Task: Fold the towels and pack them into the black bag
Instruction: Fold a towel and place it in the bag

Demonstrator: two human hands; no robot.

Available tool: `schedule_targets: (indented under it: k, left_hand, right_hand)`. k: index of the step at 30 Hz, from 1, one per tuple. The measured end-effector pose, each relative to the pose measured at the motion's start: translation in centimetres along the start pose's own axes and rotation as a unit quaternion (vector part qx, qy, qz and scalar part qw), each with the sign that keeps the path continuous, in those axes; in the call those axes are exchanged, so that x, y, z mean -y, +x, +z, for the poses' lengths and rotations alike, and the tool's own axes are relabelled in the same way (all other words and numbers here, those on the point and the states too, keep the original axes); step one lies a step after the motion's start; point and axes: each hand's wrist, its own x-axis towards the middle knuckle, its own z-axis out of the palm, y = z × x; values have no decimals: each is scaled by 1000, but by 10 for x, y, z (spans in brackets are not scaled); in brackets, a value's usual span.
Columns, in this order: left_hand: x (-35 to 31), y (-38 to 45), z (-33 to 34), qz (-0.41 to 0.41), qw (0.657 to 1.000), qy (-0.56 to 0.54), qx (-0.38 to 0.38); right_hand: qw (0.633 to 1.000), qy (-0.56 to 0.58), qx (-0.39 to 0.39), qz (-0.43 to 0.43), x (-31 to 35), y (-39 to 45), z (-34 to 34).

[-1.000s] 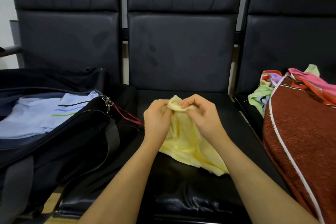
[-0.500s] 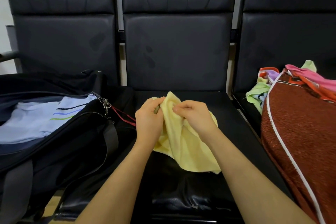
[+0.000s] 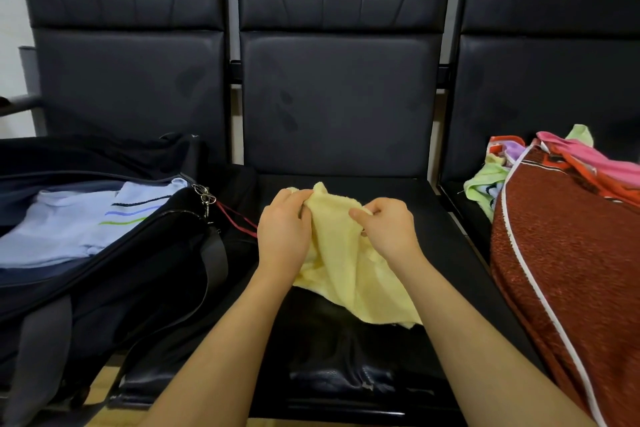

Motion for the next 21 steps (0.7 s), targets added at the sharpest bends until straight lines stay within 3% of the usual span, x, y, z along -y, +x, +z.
schedule_targets:
  k: [6,11,16,21]
  left_hand:
    - [0,2,-11,7,999,32,-19]
    - [-4,5,-28,-10,999,8,-52]
    - [-18,6,-53,-50,991,-84,-86]
    - [-32,29,-78,-55,992,-94,-68]
  right_hand:
    - [983,145,-105,-47,3,-1,-6]
    - [962,160,-183,-124,11,-11,-20]
    - [957,152,-198,-146,21,-14,-32]
    - [959,132,-189,-163,51,-9,-51]
